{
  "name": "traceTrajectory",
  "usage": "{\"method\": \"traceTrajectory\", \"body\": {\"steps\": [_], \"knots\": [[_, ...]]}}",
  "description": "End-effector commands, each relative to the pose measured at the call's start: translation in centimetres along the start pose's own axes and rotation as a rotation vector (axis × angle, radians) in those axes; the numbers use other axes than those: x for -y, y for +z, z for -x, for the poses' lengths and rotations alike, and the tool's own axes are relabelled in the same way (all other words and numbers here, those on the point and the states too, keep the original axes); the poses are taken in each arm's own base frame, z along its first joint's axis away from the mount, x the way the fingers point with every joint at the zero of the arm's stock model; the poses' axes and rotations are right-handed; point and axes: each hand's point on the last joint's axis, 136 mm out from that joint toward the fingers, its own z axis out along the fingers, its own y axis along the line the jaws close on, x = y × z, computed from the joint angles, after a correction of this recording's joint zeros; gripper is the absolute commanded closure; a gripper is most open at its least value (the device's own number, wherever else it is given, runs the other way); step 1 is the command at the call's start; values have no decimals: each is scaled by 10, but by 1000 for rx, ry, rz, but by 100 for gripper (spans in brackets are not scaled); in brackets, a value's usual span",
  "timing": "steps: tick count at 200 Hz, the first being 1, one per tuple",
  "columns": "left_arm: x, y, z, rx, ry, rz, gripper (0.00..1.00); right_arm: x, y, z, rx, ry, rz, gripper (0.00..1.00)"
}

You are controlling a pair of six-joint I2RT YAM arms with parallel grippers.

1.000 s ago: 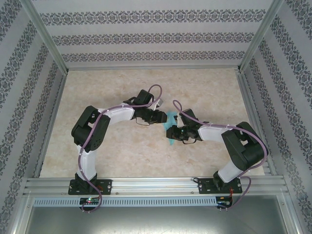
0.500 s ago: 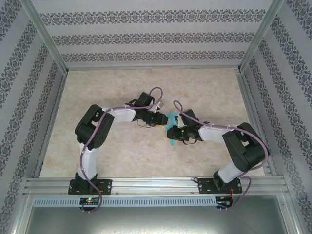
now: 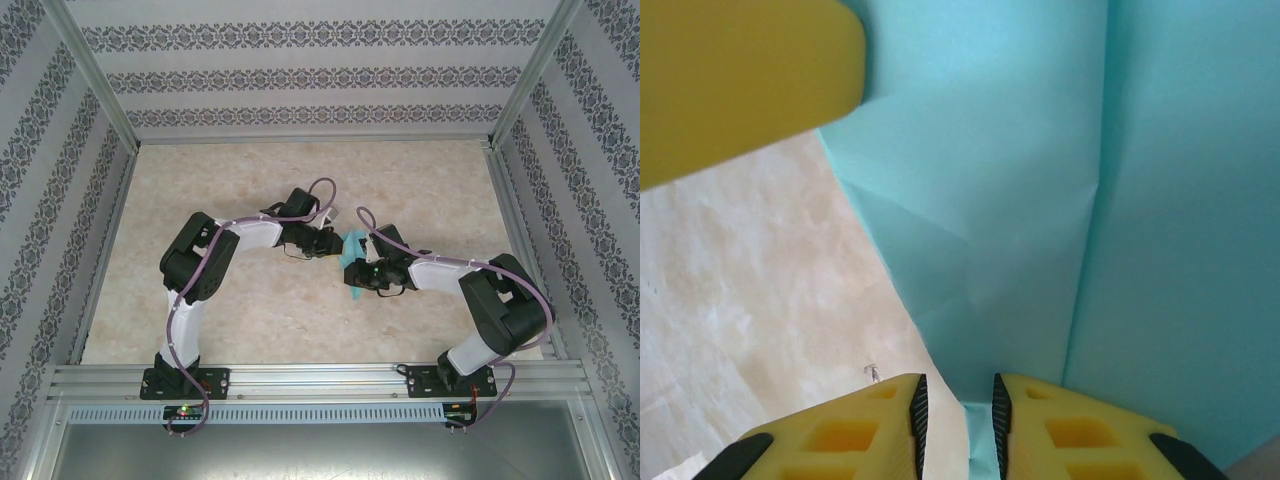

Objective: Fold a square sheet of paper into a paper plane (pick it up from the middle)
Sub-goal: Fourth fold the wing at the center of the table.

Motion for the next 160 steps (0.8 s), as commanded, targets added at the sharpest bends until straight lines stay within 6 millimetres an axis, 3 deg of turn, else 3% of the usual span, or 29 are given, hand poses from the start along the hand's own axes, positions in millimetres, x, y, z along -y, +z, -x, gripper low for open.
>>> {"method": "traceTrajectory", "body": {"steps": [1, 160], "knots": [[-3, 7, 1, -24, 21, 11, 85, 18, -3, -13, -27, 5, -69, 73], [-38, 22, -2, -103, 30, 147, 88, -2, -14, -1, 11, -33, -13, 73]]}}
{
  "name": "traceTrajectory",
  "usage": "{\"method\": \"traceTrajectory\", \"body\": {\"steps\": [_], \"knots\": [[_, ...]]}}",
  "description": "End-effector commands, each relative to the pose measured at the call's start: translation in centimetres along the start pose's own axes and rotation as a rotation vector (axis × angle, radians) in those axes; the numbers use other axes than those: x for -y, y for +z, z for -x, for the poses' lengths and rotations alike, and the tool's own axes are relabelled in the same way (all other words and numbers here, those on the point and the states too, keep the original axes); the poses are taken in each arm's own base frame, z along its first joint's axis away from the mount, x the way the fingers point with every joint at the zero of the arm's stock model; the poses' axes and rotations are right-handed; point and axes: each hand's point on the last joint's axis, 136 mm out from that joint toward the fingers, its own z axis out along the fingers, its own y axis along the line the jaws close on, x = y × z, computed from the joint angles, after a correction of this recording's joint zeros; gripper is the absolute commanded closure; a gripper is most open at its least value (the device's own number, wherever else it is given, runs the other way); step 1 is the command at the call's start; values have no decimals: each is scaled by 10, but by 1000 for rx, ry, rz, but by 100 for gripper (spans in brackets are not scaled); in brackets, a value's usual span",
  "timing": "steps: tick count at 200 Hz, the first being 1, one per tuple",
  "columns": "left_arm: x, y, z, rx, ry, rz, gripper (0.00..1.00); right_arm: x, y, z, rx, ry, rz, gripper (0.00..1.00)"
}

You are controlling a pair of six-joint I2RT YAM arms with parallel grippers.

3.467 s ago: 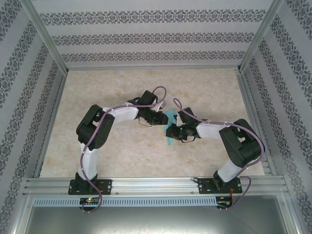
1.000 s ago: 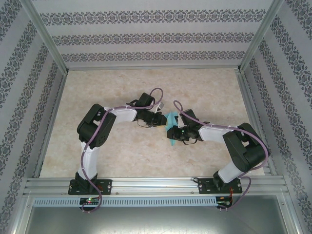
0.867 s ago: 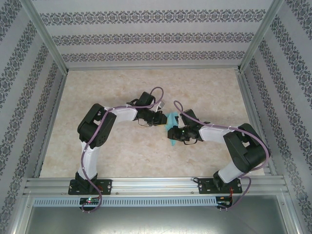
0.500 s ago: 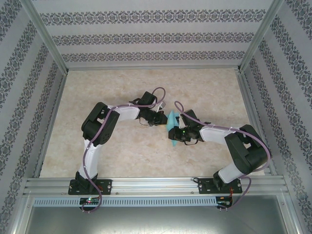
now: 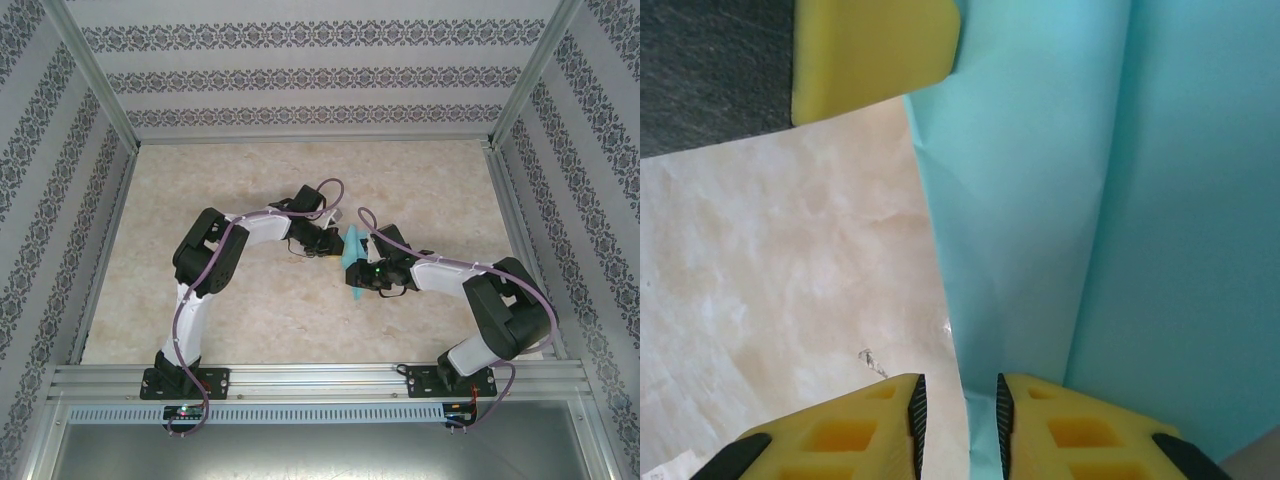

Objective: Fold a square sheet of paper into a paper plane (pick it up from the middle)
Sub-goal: Fourth fold the wing at the center of the table.

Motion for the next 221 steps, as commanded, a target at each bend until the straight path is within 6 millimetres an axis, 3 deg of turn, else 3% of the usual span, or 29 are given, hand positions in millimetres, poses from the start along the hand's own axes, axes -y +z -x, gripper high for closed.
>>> {"method": "traceTrajectory", "body": {"steps": [1, 77, 151, 221], "knots": [[-18, 9, -5, -31, 11, 68, 88, -2, -8, 0, 6, -15, -1, 73], [-28, 15, -9, -66, 7, 105, 88, -16, -7, -8, -16, 1, 69, 73], [-34, 17, -11, -87, -1, 133, 87, -11, 1, -23, -64, 18, 76, 74], [-41, 20, -12, -114, -9, 158, 87, -8, -2, -29, -63, 14, 64, 75]]}}
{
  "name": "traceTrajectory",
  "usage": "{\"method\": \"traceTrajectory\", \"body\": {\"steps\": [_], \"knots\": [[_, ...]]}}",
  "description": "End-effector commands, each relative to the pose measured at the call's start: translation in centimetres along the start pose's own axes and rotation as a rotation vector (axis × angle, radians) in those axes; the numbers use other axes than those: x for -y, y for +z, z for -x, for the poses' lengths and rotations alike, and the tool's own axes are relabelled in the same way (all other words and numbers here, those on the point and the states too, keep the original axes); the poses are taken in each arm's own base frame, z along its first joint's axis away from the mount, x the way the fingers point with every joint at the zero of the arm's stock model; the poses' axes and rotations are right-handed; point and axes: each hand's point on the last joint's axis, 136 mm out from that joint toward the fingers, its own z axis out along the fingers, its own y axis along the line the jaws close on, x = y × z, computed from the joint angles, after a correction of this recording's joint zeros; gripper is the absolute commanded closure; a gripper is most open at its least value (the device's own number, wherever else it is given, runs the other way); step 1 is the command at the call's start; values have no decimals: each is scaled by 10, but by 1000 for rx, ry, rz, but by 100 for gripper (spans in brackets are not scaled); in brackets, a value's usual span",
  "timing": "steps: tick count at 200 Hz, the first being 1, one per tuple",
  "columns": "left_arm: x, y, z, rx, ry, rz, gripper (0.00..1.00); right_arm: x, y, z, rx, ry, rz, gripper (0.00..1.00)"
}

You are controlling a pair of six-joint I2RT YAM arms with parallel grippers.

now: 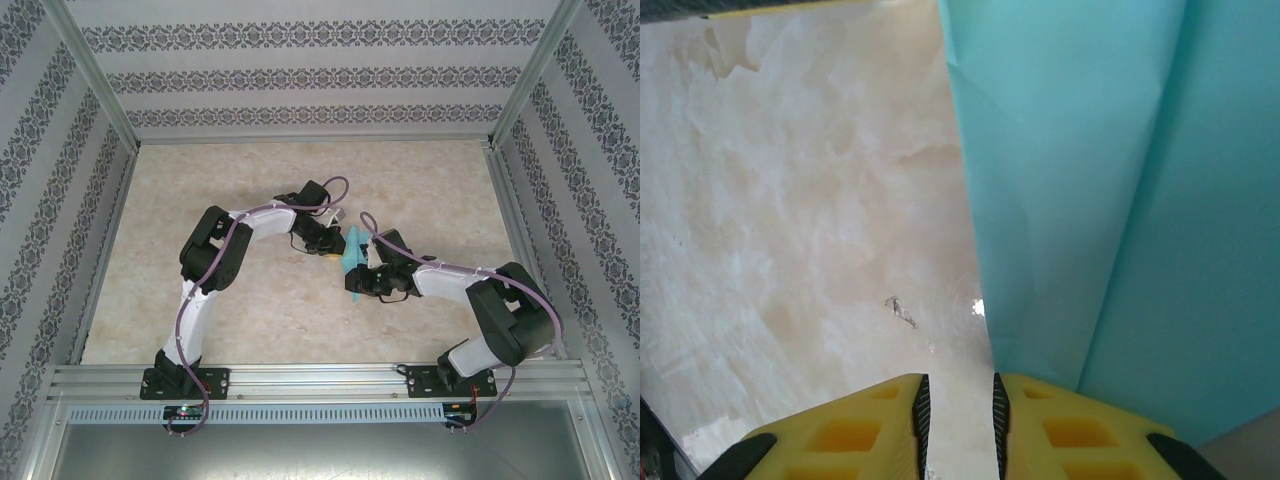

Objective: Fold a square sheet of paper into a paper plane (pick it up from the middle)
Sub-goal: Fourth fold the wing at the center of the table.

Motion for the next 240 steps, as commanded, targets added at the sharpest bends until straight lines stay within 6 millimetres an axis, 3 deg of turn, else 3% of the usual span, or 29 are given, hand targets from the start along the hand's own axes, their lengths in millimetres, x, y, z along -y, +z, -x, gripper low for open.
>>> {"method": "traceTrajectory", "body": {"steps": [1, 137, 173, 240], "knots": [[-40, 19, -10, -38, -12, 123, 87, 0, -1, -11, -24, 1, 1, 75], [-36, 17, -4, -66, 3, 142, 87, 11, 1, -34, -66, 17, -4, 76], [-36, 16, -4, -66, 2, 144, 86, 3, -2, -37, -77, 9, 20, 77], [-36, 18, -5, -74, 2, 140, 86, -19, -5, -17, -49, -15, 71, 77]]}}
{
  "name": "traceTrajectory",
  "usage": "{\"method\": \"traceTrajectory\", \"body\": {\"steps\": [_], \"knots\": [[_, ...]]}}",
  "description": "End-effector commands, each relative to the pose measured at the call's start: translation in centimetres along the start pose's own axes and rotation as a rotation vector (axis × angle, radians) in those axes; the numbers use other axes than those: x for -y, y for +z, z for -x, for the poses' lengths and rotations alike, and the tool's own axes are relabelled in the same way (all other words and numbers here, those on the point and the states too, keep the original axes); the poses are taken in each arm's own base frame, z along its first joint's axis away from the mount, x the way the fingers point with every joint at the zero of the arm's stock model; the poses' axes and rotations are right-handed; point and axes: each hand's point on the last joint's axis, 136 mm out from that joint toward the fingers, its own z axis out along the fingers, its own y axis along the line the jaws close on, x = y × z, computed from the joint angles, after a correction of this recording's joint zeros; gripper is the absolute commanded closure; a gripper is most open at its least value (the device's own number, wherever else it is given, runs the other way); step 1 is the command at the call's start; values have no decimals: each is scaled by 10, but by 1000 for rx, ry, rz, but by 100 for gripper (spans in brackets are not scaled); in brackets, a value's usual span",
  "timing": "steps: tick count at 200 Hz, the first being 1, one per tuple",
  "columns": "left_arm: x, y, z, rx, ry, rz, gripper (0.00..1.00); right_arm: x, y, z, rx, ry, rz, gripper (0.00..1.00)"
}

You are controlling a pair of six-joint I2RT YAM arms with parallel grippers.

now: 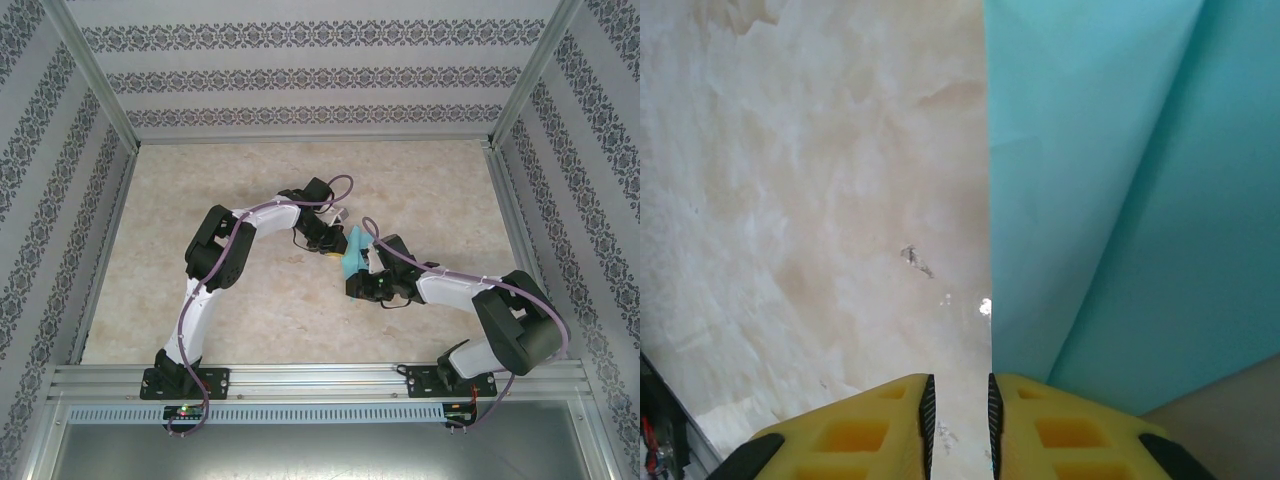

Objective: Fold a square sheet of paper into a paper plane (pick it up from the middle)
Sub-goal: Fourth fold the wing at the center of the table.

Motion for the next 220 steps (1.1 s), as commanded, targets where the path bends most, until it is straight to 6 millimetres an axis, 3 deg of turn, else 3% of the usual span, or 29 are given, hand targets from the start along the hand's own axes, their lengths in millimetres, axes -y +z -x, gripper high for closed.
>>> {"method": "traceTrajectory", "body": {"steps": [1, 164, 220], "knots": [[-36, 18, -8, -33, -14, 118, 86, -14, 0, -2, -37, -6, 34, 77], [-42, 20, -6, -51, -8, 148, 86, 20, 13, -42, -155, 41, -41, 78], [-42, 22, -7, -56, -8, 147, 86, 12, 15, -38, -166, 16, -45, 78]]}}
